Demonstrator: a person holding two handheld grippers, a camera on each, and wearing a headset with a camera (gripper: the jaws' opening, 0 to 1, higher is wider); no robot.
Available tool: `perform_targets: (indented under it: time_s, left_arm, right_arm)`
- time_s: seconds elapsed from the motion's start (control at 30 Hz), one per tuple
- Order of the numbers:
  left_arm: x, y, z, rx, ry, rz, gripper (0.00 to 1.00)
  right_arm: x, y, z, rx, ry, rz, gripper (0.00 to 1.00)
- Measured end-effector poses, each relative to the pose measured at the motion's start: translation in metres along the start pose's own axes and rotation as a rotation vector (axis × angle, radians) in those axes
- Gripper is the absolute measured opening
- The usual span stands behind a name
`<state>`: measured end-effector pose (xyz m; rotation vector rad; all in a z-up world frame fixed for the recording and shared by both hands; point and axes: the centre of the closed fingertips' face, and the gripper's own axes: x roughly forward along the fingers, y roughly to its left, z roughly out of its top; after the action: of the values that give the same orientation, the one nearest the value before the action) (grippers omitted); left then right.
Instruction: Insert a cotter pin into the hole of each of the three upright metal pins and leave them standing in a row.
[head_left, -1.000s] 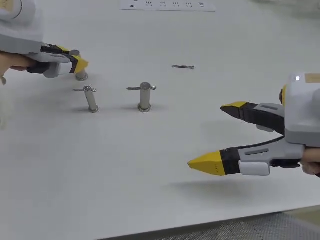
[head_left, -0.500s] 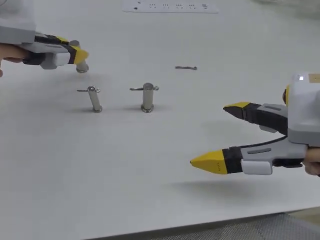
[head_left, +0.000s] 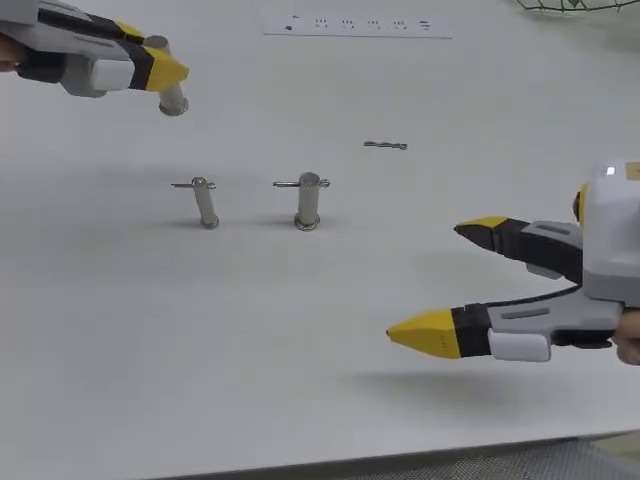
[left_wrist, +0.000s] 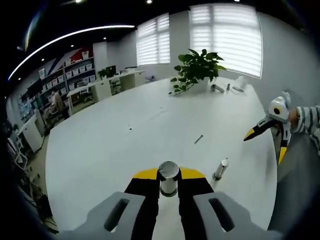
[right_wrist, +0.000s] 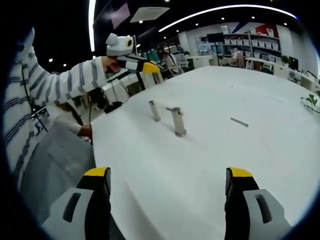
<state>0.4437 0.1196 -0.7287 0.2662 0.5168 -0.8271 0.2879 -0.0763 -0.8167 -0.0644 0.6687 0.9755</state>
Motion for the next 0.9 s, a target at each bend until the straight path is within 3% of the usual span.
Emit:
perform_targets:
  time_s: [0.03,0.3,0.43,0.57,0.8,0.9]
  left_arm:
    - [-0.001,-0.005,0.0,0.025,0.002,-0.024,0.11]
    - [-0.011,-0.03,0.005,0.0,-0.026,-0.091,0.11]
    - [-0.014,-0.04,0.003,-0.007,-0.019,-0.083,0.11]
    - [-0.021,-0.057,0.002,-0.014,-0.024,-0.096,0.11]
    - [-0.026,-0.085,-0.01,-0.01,-0.012,-0.139,0.11]
    - [-0.026,-0.093,-0.018,-0.003,-0.004,-0.13,0.11]
  right_arm:
    - [0.0,0.0,0.0,0.0,0.001,0.001,0.96]
    - [-0.001,-0.001,-0.003,0.002,0.009,0.004,0.96]
    - [-0.002,-0.001,-0.003,0.002,0.011,0.004,0.96]
    - [-0.003,-0.003,-0.006,0.007,0.014,0.004,0.96]
    - [-0.004,-0.003,-0.009,0.017,0.015,0.005,0.96]
    - [-0.005,-0.002,-0.009,0.013,0.02,0.005,0.96]
